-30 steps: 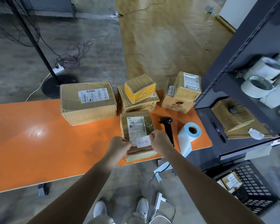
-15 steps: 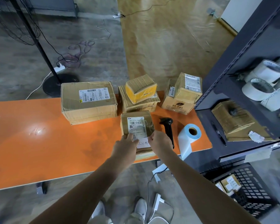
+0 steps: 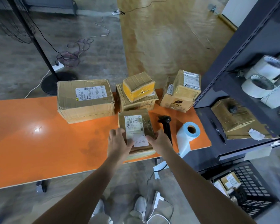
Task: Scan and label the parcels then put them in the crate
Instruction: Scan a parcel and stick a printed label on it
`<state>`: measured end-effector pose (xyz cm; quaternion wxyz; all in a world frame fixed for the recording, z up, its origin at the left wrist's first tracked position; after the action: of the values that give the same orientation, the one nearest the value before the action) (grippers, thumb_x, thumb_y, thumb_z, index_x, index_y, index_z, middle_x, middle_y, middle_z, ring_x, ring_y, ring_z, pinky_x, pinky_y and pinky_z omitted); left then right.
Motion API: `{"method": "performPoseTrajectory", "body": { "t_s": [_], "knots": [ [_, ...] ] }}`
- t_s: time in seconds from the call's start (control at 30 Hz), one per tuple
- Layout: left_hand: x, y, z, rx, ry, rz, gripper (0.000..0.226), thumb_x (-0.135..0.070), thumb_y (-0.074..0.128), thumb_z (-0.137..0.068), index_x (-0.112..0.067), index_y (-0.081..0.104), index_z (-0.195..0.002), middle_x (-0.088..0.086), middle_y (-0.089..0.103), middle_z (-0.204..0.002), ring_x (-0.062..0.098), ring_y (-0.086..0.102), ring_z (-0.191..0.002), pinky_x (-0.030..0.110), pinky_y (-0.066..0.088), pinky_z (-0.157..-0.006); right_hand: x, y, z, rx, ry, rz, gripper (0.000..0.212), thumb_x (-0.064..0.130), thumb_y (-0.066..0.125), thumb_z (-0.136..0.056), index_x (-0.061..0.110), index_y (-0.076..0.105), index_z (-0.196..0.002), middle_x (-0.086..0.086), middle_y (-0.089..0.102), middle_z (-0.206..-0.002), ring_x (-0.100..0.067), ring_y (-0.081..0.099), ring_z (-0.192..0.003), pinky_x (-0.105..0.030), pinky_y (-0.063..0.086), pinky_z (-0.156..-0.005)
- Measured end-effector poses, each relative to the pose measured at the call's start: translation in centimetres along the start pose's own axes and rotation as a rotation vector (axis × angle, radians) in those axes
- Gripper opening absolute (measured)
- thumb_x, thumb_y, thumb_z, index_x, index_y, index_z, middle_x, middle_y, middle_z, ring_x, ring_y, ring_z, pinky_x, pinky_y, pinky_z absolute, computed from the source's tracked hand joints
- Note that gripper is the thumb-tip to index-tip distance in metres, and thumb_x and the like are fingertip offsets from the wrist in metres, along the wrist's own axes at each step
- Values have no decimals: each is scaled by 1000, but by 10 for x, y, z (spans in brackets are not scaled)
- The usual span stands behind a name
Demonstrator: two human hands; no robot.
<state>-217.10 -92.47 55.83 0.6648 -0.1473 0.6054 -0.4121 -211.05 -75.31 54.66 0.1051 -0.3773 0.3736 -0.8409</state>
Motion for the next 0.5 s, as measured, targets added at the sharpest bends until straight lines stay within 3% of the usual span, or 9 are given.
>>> {"method": "performPoseTrajectory", "body": {
  "t_s": [0.1,0.23,0.3,0.37,0.43,0.5],
  "knots": [
    [9,6,2,83,-184,197,75,-34,75,-79,-15,35,-139,4,41,-130,22,49,-113,41,50,-95,-6,0,2,56,-32,-114,47,47,64,-89,18,45,-121,0,62,-104,-15,61,-88,-32,54,-76],
    [11,12,4,152,-223,253,56,-36,74,-70,-22,53,-120,-4,62,-112,19,59,-106,43,52,-89,-8,-3,7,136,-21,-233,44,42,68,-87,24,40,-116,-1,61,-103,-12,58,-83,-29,53,-75],
    [6,10,6,152,-214,292,42,-27,73,-76,-24,52,-113,-6,63,-107,15,59,-100,34,51,-84,-8,-4,9,169,-24,-257,43,34,68,-89,23,37,-117,2,57,-98,-10,56,-80,-22,49,-67],
    [3,9,10,183,-212,340,45,-20,72,-81,-24,49,-120,-6,62,-109,12,59,-95,29,51,-75,-8,-4,11,186,-15,-284,43,29,68,-89,19,36,-117,1,56,-95,-12,59,-80,-22,48,-62],
    [-2,5,15,210,-208,364,51,-19,71,-82,-24,46,-128,-6,60,-112,15,60,-99,35,57,-69,-6,-5,12,192,4,-323,45,28,69,-89,15,39,-120,-5,59,-99,-15,61,-78,-29,53,-63],
    [-7,1,24,219,-199,395,55,-16,70,-84,-24,45,-132,-5,58,-114,19,59,-105,35,59,-68,-5,-8,18,176,22,-336,42,28,64,-91,16,37,-121,-3,58,-95,-13,56,-71,-26,48,-58]
  ]
}}
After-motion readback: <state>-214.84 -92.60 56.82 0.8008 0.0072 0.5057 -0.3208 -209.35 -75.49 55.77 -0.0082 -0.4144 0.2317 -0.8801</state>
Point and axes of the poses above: each hand's wrist, its own z-axis away from the middle knuckle, its own y-axis out of the palm, x = y × z, the point moved 1 cm from there along -z, towards the middle knuckle
